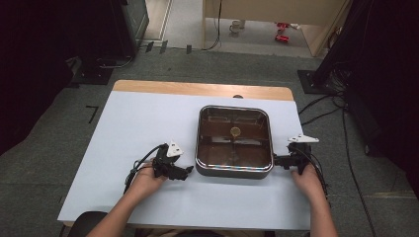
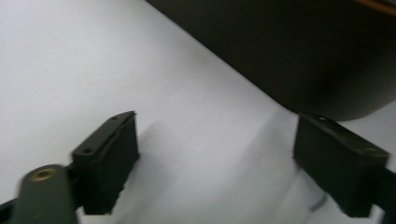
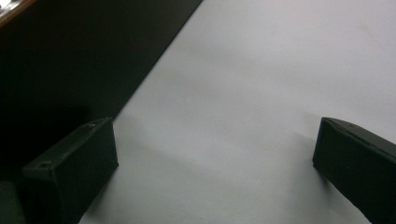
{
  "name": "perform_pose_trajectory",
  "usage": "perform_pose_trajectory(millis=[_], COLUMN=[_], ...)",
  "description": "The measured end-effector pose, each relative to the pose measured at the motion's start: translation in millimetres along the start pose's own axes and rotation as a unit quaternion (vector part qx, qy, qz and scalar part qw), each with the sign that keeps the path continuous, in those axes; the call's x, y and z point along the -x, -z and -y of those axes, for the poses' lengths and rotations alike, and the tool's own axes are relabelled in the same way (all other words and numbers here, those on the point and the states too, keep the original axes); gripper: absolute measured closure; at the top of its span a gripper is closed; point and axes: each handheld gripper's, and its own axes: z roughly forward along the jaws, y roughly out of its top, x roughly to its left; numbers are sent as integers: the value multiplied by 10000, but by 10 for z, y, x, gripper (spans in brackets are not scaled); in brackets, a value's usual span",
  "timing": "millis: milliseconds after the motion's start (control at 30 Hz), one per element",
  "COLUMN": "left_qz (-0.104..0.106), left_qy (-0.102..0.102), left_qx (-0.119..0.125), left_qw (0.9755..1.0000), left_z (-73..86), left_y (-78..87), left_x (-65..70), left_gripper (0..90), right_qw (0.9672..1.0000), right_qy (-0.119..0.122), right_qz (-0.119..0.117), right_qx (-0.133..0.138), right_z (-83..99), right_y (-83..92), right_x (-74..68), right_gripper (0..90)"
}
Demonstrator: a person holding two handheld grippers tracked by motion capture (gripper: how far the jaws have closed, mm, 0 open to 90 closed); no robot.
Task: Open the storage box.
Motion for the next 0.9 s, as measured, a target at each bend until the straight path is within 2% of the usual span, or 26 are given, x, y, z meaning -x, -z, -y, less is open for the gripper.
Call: perform_pose_trajectory(millis=[67, 133, 200, 333, 367, 400, 433, 467, 533, 567, 633, 767, 900], left_qz=[-94, -193, -194, -82, -30, -30, 23, 130, 206, 320, 392, 780, 784], left_qy=[6, -111, -161, -9, 183, 183, 244, 294, 348, 382, 387, 361, 371], left_qx=[23, 54, 88, 43, -111, -111, -198, -194, -110, 6, 63, 140, 181], left_qw=[10000, 9997, 9996, 10000, 9998, 9998, 9995, 9993, 9991, 9988, 9985, 9962, 9961], left_z=[0, -1, -1, -20, -54, -54, -81, -101, -123, -140, -149, -208, -270], left_y=[-1, 9, 20, 59, 99, 99, 117, 144, 188, 236, 261, 321, 340], left_x=[-2, 8, 17, -9, -31, -31, -47, -61, -71, -76, -78, -95, -103], left_gripper=[172, 172, 175, 190, 231, 241, 204, 204, 180, 180, 180, 168, 173], right_qw=[10000, 10000, 10000, 10000, 10000, 10000, 10000, 10000, 10000, 10000, 10000, 10000, 10000], right_qy=[-1, -7, -7, -6, -7, -7, -7, -7, -7, -8, -2, -9, -12], right_qz=[0, -1, -1, 0, -1, -1, -2, -2, -3, -3, -3, -8, -11], right_qx=[0, -2, -3, -1, -2, -2, -1, -1, 0, -1, 2, 2, 3], right_z=[0, 0, 0, 0, 0, 0, 0, 0, 0, 0, 0, 0, 0], right_y=[0, 0, 0, 0, 0, 0, 0, 0, 0, 1, 0, 0, 0], right_x=[0, -1, -1, -1, -1, -1, -1, -1, 0, 0, 1, 1, 2], right_gripper=[0, 0, 0, 0, 0, 0, 0, 0, 0, 0, 0, 0, 0])
